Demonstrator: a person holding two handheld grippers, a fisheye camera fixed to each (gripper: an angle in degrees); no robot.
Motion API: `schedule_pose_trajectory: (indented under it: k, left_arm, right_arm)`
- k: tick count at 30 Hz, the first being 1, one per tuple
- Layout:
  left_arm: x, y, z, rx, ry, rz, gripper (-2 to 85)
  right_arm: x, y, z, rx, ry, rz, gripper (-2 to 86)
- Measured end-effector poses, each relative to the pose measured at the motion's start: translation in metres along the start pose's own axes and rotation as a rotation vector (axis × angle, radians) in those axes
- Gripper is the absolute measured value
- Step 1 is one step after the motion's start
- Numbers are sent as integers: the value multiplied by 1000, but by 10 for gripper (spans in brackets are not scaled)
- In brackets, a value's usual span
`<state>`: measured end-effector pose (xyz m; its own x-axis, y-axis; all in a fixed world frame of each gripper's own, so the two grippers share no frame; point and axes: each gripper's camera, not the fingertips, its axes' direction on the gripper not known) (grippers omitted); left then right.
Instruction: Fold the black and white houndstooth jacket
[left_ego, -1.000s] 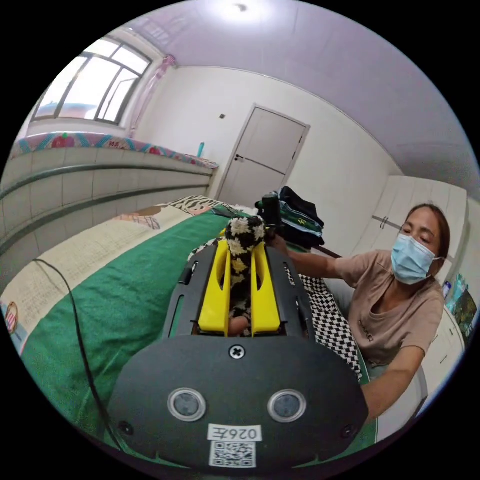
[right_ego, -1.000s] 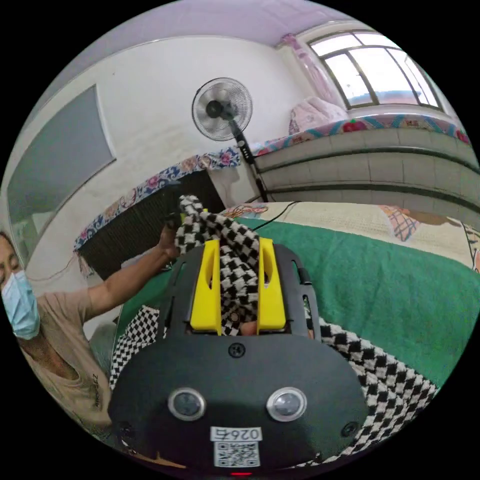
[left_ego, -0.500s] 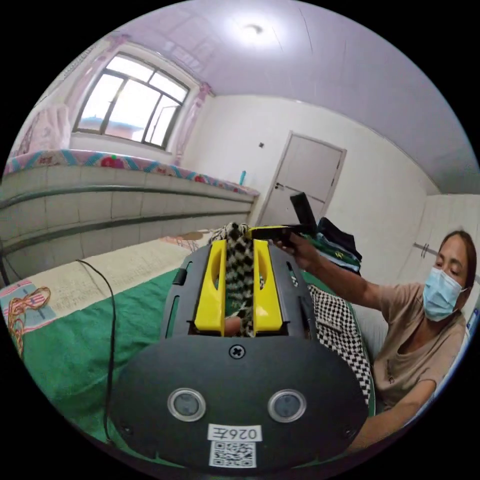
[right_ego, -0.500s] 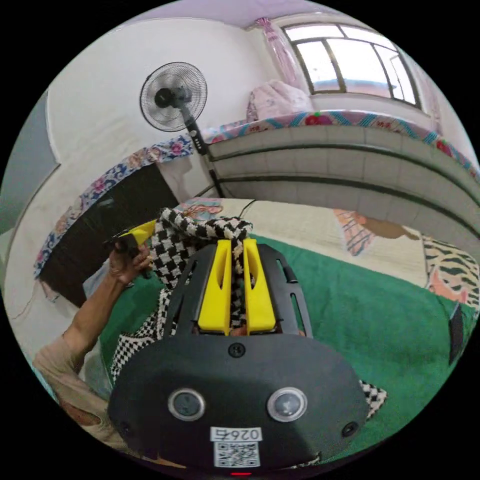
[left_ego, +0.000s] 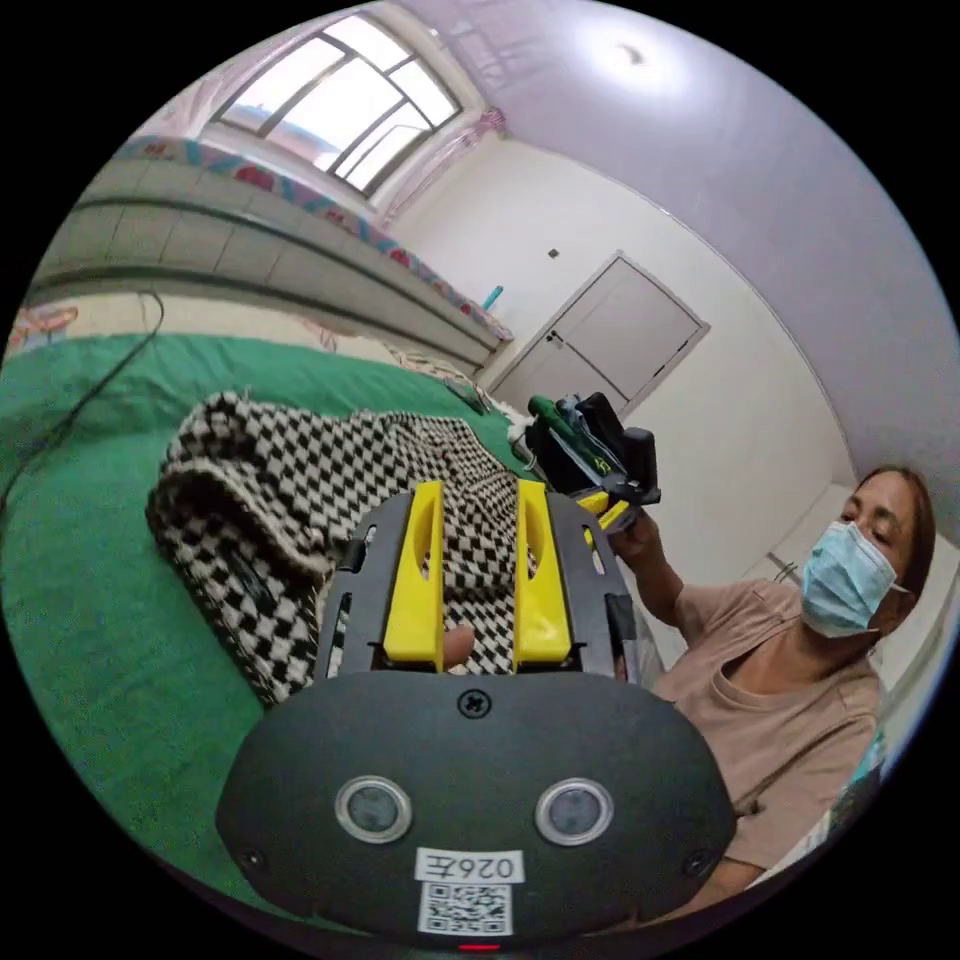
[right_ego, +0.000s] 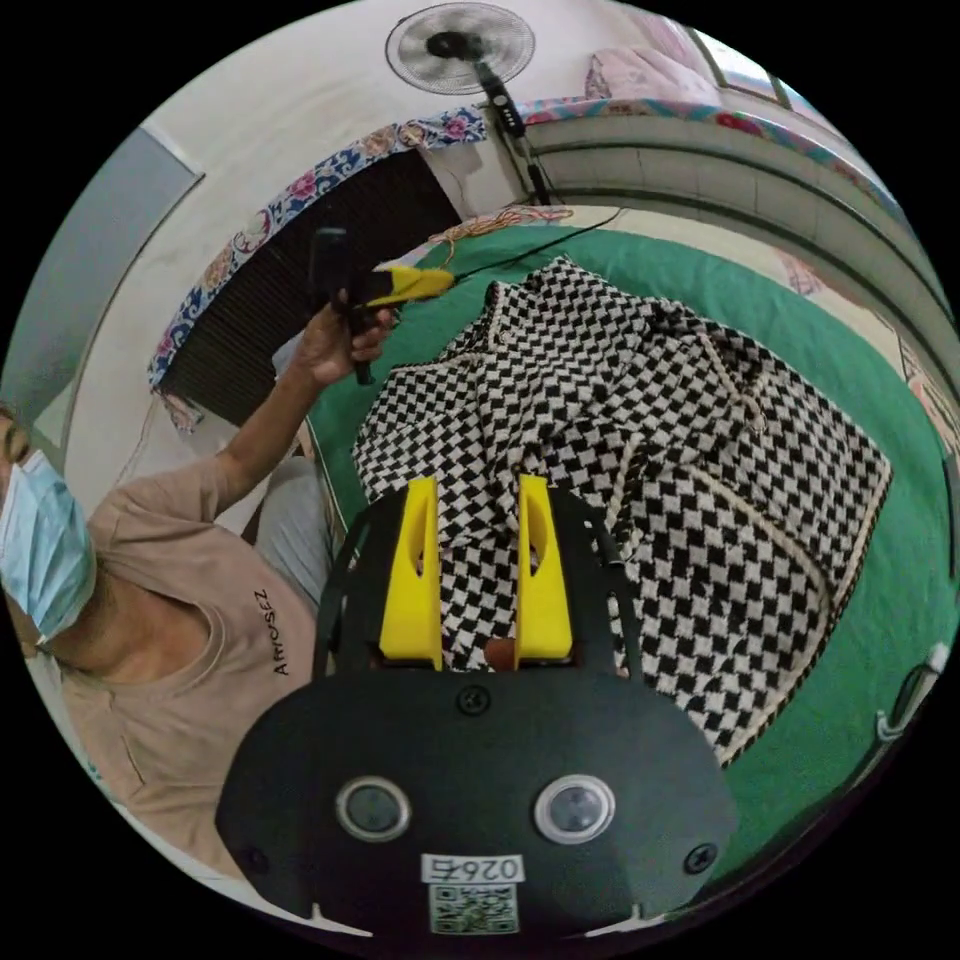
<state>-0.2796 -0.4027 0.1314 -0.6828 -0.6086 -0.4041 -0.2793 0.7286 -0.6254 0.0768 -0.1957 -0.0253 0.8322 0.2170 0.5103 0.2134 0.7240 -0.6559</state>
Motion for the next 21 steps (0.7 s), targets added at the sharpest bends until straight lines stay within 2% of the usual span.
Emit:
schedule_pose_trajectory:
  k: [3,5,8,10,12,14,15,17,18,19,20,21]
  left_arm:
    - [1,29,14,-20,9,-109,121]
    - [2,41,17,17,17,-142,121]
    - [3,50,26,34,47,-143,120]
    - [4,54,36,36,41,-124,120]
    - [3,59,54,8,-3,-103,126]
    - [-1,63,70,-59,-46,-100,136]
    - [-4,66,78,-98,-69,-97,147]
    - [-4,71,81,-95,-90,-96,164]
    - [0,75,79,-54,-88,-78,168]
    - [2,77,77,-34,-81,-65,168]
    - [5,80,75,-1,-67,-51,169]
    - [7,84,74,25,-47,-42,174]
  right_arm:
    - [17,23,2,88,-10,112,99]
    - [16,30,11,103,0,88,106]
    - [-8,35,36,86,146,-59,122]
    - [-30,38,66,23,315,-201,121]
    - [-38,39,89,-43,380,-262,108]
    - [-39,37,104,-115,442,-282,83]
    - [-35,32,101,-130,469,-235,32]
    - [-26,22,83,-97,408,-128,-1]
    - [-16,20,60,1,255,-28,-6]
    - [-2,24,36,139,-4,70,-7]
    - [8,29,26,212,-164,123,-5]
    - [32,43,18,336,-477,248,-3]
